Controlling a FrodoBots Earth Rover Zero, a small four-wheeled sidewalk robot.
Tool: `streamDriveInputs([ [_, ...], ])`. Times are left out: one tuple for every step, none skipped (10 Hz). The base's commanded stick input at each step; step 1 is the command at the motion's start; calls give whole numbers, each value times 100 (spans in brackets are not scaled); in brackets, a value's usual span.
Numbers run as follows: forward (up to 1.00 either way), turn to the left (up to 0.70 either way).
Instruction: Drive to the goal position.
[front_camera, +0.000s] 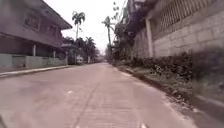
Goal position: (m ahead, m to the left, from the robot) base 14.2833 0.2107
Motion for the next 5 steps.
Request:
streamDriveInputs([
  [100, 0],
  [100, 0],
  [100, 0],
  [100, 0],
  [100, 0],
])
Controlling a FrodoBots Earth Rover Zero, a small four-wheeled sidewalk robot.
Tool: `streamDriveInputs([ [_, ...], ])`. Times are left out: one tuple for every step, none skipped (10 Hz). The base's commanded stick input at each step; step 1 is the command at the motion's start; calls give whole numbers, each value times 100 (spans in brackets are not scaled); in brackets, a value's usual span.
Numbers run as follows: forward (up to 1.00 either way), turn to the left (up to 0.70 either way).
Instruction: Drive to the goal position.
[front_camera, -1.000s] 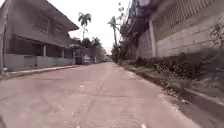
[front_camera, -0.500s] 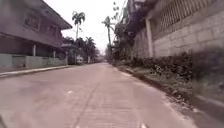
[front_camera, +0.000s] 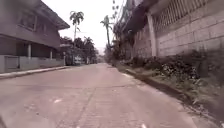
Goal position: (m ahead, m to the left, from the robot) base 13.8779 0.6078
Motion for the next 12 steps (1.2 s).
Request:
streamDriveInputs([
  [100, 0],
  [100, 0],
  [100, 0],
  [100, 0],
  [100, 0],
  [100, 0],
  [100, 0],
  [100, 0],
  [100, 0],
  [100, 0],
  [100, 0],
  [100, 0],
])
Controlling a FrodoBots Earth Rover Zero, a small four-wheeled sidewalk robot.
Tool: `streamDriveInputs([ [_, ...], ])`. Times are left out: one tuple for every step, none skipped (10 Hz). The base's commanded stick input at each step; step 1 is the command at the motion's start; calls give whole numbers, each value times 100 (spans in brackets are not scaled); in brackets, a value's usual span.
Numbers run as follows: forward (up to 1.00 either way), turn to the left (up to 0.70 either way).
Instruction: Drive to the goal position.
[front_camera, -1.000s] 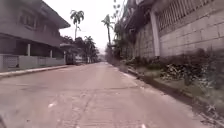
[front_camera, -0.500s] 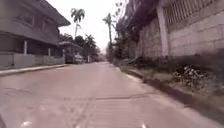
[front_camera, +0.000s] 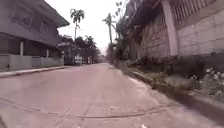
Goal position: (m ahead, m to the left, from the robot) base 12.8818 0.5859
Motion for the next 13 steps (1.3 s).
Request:
streamDriveInputs([
  [100, 0],
  [100, 0],
  [100, 0],
  [100, 0],
  [100, 2],
  [100, 4],
  [100, 5],
  [100, 7],
  [100, 8],
  [100, 9],
  [100, 7],
  [100, 2],
  [100, 0],
])
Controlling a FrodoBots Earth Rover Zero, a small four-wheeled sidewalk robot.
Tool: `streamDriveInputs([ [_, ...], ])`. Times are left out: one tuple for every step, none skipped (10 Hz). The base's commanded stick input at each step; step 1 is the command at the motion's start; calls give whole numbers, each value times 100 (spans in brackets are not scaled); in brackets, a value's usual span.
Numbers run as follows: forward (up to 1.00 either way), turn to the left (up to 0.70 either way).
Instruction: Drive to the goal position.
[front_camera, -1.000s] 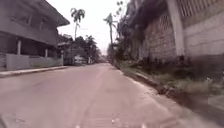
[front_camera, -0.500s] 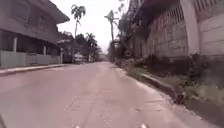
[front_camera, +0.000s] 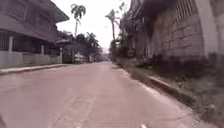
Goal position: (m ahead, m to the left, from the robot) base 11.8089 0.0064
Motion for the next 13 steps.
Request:
streamDriveInputs([
  [100, 0],
  [100, 0],
  [100, 0],
  [100, 0],
  [100, 0],
  [100, 0],
  [100, 0],
  [100, 0],
  [100, 0],
  [100, 0],
  [100, -1],
  [100, -5],
  [100, -19],
])
